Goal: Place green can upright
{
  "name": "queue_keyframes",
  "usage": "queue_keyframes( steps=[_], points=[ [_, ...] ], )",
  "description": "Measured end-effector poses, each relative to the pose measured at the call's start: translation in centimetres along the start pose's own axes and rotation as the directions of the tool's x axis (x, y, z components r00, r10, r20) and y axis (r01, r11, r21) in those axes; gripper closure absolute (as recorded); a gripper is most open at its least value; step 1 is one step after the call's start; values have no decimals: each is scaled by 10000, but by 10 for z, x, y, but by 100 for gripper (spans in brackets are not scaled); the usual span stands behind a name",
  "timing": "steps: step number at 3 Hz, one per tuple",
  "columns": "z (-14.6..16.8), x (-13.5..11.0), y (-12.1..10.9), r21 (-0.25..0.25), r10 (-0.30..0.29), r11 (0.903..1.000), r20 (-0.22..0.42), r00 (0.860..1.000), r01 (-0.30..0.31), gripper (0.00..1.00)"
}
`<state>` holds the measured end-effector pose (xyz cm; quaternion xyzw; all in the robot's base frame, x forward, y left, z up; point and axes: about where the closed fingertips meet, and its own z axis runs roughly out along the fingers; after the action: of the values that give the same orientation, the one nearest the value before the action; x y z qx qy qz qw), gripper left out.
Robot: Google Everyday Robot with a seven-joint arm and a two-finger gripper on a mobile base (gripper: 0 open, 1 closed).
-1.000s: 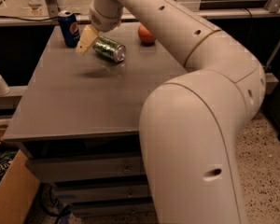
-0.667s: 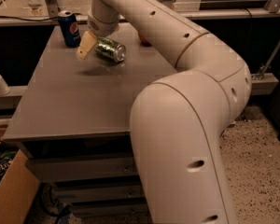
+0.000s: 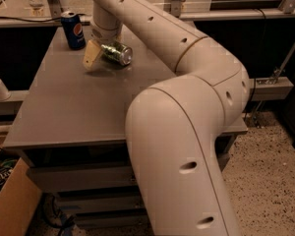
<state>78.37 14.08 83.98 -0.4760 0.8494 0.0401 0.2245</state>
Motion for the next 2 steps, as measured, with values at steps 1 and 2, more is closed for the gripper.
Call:
queue_keyframes(
  steps=[1,2],
  points=[
    [-2,6,-2,30,24,10000,-156,9999,-24,40],
    [-11,11,-7,96,114,9999,-154,9998,-113,65]
  ],
)
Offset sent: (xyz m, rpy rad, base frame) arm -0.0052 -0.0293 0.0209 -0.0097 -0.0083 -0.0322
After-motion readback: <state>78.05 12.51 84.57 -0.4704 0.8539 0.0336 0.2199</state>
